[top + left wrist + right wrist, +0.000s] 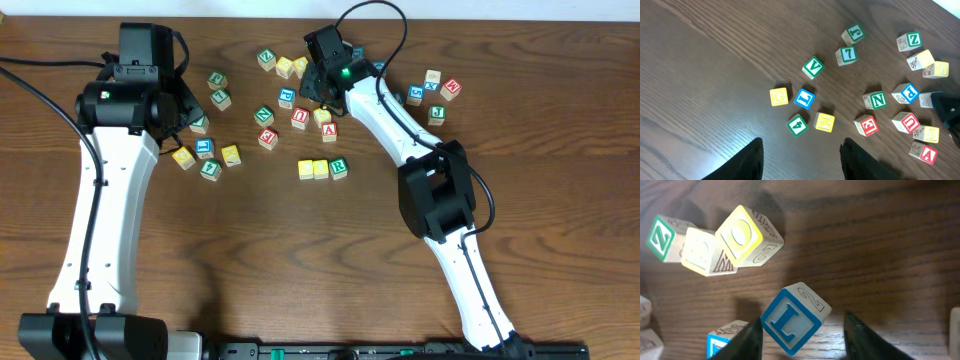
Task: Spell out CORL
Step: 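Lower the right gripper around the blue L block and close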
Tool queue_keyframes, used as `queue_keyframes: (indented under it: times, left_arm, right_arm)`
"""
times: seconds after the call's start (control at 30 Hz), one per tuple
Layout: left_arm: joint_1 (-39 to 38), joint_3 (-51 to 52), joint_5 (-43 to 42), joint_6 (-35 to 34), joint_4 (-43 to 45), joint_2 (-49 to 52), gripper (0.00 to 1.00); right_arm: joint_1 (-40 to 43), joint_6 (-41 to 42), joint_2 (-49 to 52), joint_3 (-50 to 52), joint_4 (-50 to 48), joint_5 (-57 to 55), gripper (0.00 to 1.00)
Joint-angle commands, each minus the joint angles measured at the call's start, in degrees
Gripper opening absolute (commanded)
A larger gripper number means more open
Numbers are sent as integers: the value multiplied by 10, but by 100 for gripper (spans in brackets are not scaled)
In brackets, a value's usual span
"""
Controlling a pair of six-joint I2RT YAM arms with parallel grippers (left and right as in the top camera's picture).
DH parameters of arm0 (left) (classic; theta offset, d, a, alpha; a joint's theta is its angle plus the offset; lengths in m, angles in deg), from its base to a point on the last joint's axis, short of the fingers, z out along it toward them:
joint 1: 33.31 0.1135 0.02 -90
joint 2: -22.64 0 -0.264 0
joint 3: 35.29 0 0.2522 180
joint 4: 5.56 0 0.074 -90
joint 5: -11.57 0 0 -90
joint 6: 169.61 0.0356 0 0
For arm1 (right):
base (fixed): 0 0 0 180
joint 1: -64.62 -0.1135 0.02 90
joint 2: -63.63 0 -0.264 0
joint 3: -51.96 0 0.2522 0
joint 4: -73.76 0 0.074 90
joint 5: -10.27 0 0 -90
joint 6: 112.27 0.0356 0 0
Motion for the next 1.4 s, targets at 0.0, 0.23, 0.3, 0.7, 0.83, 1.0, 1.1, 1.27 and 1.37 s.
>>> queue_keyframes:
  times: [0.0,0.23,0.3,0.7,0.83,1.0,1.1,1.27,1.37]
  left_arm:
    - [2,5,8,4,-3,2,50]
    - [2,5,8,4,-3,2,50]
    - [2,5,8,4,-3,2,50]
    - [2,5,8,4,-3,2,50]
    - [2,5,8,4,-3,2,50]
    - [2,5,8,4,-3,2,50]
    - [2,5,8,4,-3,2,50]
    - [2,5,8,4,-3,2,50]
    - [2,5,8,4,-3,2,50]
  right_arm:
    - [2,-36,8,-14,3,-11,38]
    - [6,-82,8,-14,2,-11,30]
    - [6,-110,8,-14,4,-8,31]
    - [37,-203,8,-16,29,79,48]
    - [50,-197,8,-16,26,102,51]
    - [49,-114,8,-16,11,107,60]
    - [36,-5,8,-16,7,60,72]
    - [0,113,8,-15,-18,-61,65]
    - [-14,127,8,-15,-24,-101,61]
